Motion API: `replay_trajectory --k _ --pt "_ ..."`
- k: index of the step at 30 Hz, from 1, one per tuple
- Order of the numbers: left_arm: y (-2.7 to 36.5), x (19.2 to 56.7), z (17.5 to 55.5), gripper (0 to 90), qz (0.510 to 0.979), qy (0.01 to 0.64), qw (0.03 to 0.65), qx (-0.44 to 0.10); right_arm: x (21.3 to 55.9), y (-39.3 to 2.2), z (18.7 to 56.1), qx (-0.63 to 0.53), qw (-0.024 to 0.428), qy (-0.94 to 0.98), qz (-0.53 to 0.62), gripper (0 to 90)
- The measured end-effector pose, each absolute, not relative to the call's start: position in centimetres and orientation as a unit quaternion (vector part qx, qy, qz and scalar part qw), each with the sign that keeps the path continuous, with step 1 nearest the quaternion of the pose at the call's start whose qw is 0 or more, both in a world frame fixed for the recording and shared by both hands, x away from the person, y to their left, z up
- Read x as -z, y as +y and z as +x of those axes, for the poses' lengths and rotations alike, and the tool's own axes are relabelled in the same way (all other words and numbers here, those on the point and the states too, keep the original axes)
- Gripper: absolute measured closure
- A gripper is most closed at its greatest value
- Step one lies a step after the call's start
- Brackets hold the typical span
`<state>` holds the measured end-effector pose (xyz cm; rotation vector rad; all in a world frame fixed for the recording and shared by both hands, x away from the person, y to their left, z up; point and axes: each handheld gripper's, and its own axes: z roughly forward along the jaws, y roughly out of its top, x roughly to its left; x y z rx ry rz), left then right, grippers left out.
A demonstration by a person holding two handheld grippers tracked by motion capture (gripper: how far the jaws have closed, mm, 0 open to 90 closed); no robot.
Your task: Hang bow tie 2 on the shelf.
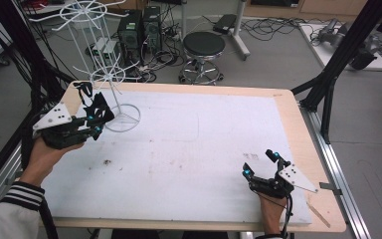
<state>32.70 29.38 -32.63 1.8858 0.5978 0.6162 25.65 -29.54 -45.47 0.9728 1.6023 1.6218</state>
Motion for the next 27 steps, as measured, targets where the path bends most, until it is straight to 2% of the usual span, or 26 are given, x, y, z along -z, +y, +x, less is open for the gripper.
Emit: replay_trajectory --k 14,27 --pt "31.6 31.9 31.7 76.6 0.755 0.274 0.52 -0.291 45.5 -29.5 25.6 -0.618 0.325 0.612 0.371 3.8" --pt "31.7 30.2 31.8 76.6 0.735 0.277 0.534 -0.313 45.5 -29.5 25.6 -0.618 0.326 0.612 0.371 3.8"
